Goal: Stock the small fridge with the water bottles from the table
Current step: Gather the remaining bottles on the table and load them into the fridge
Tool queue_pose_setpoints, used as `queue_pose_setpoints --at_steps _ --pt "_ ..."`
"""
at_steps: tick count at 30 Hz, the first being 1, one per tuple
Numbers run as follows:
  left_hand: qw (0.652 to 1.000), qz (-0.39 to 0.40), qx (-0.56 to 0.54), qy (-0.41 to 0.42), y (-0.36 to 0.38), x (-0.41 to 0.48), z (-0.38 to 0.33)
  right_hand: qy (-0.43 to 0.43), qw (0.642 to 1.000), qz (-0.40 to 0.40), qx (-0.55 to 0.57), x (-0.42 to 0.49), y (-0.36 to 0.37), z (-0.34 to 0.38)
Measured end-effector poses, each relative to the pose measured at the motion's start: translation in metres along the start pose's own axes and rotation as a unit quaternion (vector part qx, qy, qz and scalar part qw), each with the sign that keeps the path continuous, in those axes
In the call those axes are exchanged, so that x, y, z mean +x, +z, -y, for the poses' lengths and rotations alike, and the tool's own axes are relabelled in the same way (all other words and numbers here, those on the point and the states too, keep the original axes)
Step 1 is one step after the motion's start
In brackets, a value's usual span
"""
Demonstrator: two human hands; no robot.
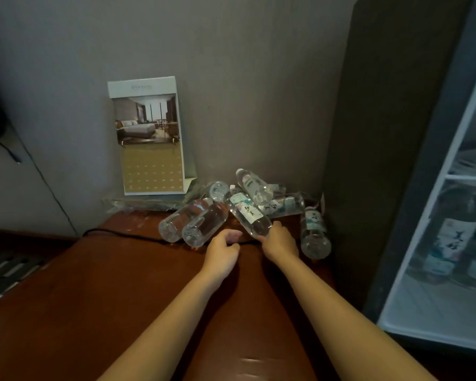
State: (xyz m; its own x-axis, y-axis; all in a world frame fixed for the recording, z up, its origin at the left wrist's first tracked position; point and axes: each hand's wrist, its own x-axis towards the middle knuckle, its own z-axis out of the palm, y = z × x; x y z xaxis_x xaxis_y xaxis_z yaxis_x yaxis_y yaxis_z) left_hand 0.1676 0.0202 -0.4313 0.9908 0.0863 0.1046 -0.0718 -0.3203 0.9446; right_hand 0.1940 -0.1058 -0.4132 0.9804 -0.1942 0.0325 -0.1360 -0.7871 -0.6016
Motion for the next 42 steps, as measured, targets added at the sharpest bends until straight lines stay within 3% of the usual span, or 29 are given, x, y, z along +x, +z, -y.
queue_pose_setpoints --at_steps 4,8,11,15,19,24,27,30,35,39,42 --pt "0.999 0.000 -0.021 -0.030 -0.003 0.005 0.008 -0.017 0.999 0.036 -0.002 -0.005 -0.001 0.005" --pt "0.991 0.015 -0.103 -0.087 -0.003 -0.003 0.003 0.022 0.989 0.069 0.130 -0.023 -0.010 0.006" --pt "0.972 0.021 -0.183 -0.145 -0.002 -0.015 -0.005 0.052 0.984 0.095 0.144 -0.044 -0.025 0.001" --pt "0.951 0.032 -0.252 -0.174 0.001 -0.033 -0.009 0.038 0.985 0.075 0.153 -0.074 -0.044 -0.002" --pt "0.909 -0.007 -0.357 -0.215 -0.008 -0.054 -0.017 -0.012 0.996 0.051 0.076 -0.108 -0.070 -0.004" --pt "0.861 0.102 -0.444 -0.226 -0.019 -0.095 -0.024 -0.098 0.993 -0.006 0.072 -0.156 -0.121 -0.001" --pt "0.836 0.176 -0.480 -0.200 -0.023 -0.120 -0.035 -0.130 0.983 -0.048 0.117 -0.179 -0.158 -0.002" --pt "0.853 0.283 -0.412 -0.151 -0.026 -0.139 -0.052 -0.157 0.964 -0.073 0.202 -0.200 -0.188 -0.006" --pt "0.850 0.430 -0.300 -0.052 -0.007 -0.174 -0.094 -0.158 0.926 -0.124 0.320 -0.230 -0.224 -0.017" --pt "0.854 0.446 -0.267 -0.002 0.028 -0.209 -0.134 -0.132 0.902 -0.189 0.365 -0.247 -0.246 -0.038" --pt "0.869 0.414 -0.267 0.034 0.059 -0.233 -0.162 -0.129 0.903 -0.176 0.371 -0.264 -0.264 -0.064"
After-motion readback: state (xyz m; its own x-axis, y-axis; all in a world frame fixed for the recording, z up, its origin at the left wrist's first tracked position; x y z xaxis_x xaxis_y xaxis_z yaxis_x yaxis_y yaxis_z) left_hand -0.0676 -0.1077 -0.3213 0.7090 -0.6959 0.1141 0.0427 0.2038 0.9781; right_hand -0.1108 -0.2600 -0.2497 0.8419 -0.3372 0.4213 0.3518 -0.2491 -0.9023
